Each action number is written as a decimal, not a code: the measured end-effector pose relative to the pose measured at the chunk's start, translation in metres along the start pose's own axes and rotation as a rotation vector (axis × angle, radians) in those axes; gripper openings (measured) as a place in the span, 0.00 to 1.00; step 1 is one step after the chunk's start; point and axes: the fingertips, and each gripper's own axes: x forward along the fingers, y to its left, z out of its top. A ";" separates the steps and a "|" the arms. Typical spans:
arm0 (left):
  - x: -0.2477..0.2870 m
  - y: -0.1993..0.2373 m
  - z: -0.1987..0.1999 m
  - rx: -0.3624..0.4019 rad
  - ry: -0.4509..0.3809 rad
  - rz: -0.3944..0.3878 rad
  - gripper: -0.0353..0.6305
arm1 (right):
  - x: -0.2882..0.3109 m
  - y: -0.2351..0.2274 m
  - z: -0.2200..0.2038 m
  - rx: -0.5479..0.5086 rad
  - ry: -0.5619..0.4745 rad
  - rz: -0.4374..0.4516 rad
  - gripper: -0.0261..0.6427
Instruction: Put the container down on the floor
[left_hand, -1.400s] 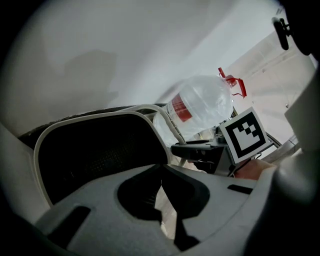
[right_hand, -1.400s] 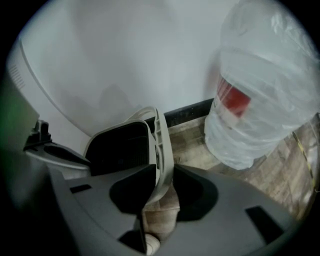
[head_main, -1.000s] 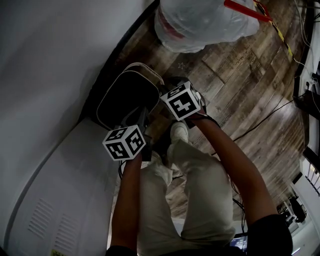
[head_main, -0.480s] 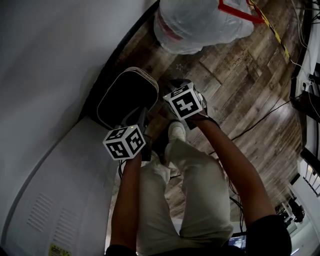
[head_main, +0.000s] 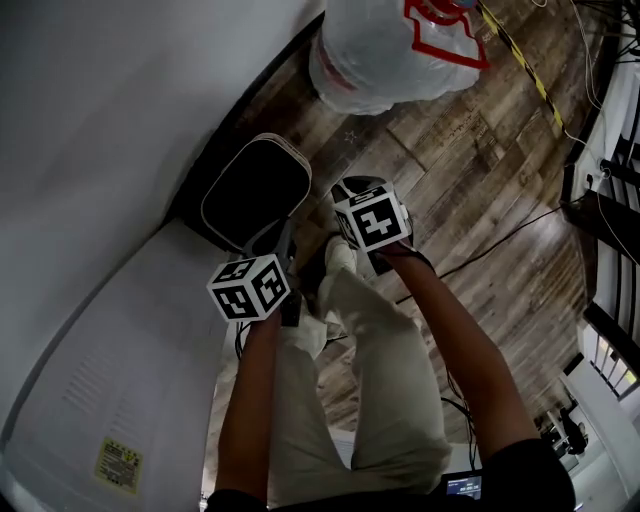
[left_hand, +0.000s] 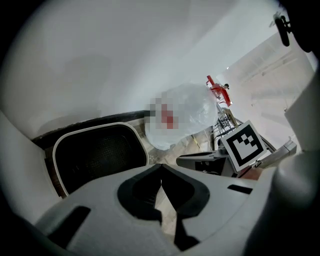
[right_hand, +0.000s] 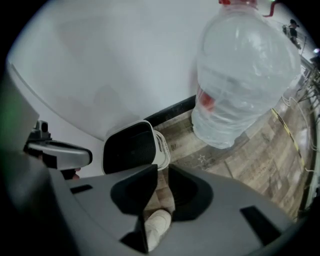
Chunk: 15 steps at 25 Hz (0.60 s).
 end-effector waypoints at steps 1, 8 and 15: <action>-0.006 -0.005 0.002 0.000 0.000 -0.001 0.08 | -0.008 0.002 0.002 0.000 -0.001 -0.004 0.16; -0.050 -0.044 0.015 0.008 0.003 -0.005 0.08 | -0.070 0.017 0.007 0.060 -0.018 -0.021 0.12; -0.093 -0.068 0.015 0.008 0.019 -0.004 0.08 | -0.116 0.034 -0.008 0.161 -0.020 -0.024 0.11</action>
